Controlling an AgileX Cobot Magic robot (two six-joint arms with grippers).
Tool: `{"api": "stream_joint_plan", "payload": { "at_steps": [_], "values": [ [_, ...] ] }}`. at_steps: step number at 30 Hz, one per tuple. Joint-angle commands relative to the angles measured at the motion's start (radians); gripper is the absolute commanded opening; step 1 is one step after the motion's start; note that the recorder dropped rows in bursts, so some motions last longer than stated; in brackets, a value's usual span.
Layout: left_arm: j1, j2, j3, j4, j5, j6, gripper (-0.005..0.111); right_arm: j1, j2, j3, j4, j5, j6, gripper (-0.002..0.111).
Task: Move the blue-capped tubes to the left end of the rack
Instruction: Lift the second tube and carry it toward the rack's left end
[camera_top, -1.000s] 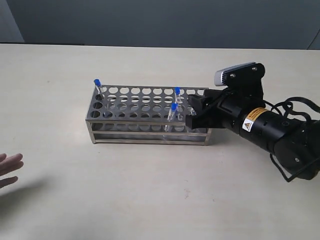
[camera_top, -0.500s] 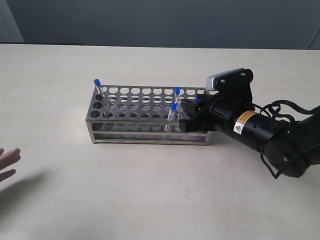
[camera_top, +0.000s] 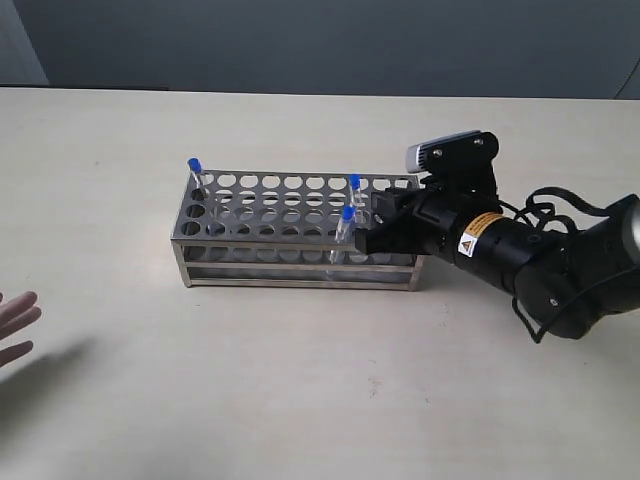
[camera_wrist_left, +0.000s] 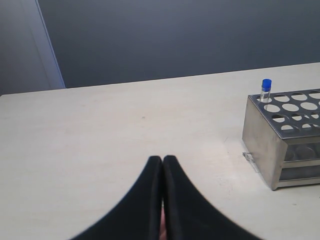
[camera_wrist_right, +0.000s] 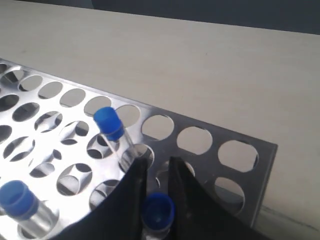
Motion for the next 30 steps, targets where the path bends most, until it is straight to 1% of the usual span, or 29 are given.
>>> {"api": "stream_joint_plan", "payload": {
  "at_steps": [1, 5, 10, 12, 14, 17, 19, 22, 25, 30],
  "values": [
    [-0.004, 0.003, -0.005, -0.002, -0.012, -0.001, 0.001, -0.004, 0.000, -0.003, 0.005, 0.010, 0.007, -0.001],
    [-0.004, 0.003, -0.005, -0.002, -0.012, -0.001, 0.001, -0.004, -0.025, -0.003, -0.007, 0.010, 0.007, -0.001],
    [-0.004, 0.003, -0.005, -0.002, -0.012, -0.001, 0.001, -0.004, -0.124, -0.003, -0.009, 0.044, 0.000, -0.001],
    [-0.004, 0.003, -0.005, -0.002, -0.012, -0.001, 0.001, -0.004, -0.178, -0.010, -0.017, 0.098, -0.015, -0.001],
    [-0.004, 0.003, -0.005, -0.002, -0.012, -0.001, 0.001, -0.004, -0.230, -0.032, -0.040, 0.189, -0.019, -0.001],
    [-0.004, 0.003, -0.005, -0.002, -0.012, -0.001, 0.001, -0.004, -0.310, -0.100, -0.125, 0.369, -0.016, -0.001],
    [-0.004, 0.003, -0.005, -0.002, -0.012, -0.001, 0.001, -0.004, -0.349, -0.156, -0.189, 0.452, 0.008, -0.001],
    [-0.004, 0.003, -0.005, -0.002, -0.012, -0.001, 0.001, -0.004, -0.367, -0.239, -0.242, 0.489, 0.036, -0.001],
    [-0.004, 0.003, -0.005, -0.002, -0.012, -0.001, 0.001, 0.007, -0.357, -0.320, -0.256, 0.494, 0.071, -0.001],
    [-0.004, 0.003, -0.005, 0.002, -0.012, -0.001, 0.001, 0.095, -0.276, -0.433, -0.258, 0.518, 0.074, -0.001]
  ]
}}
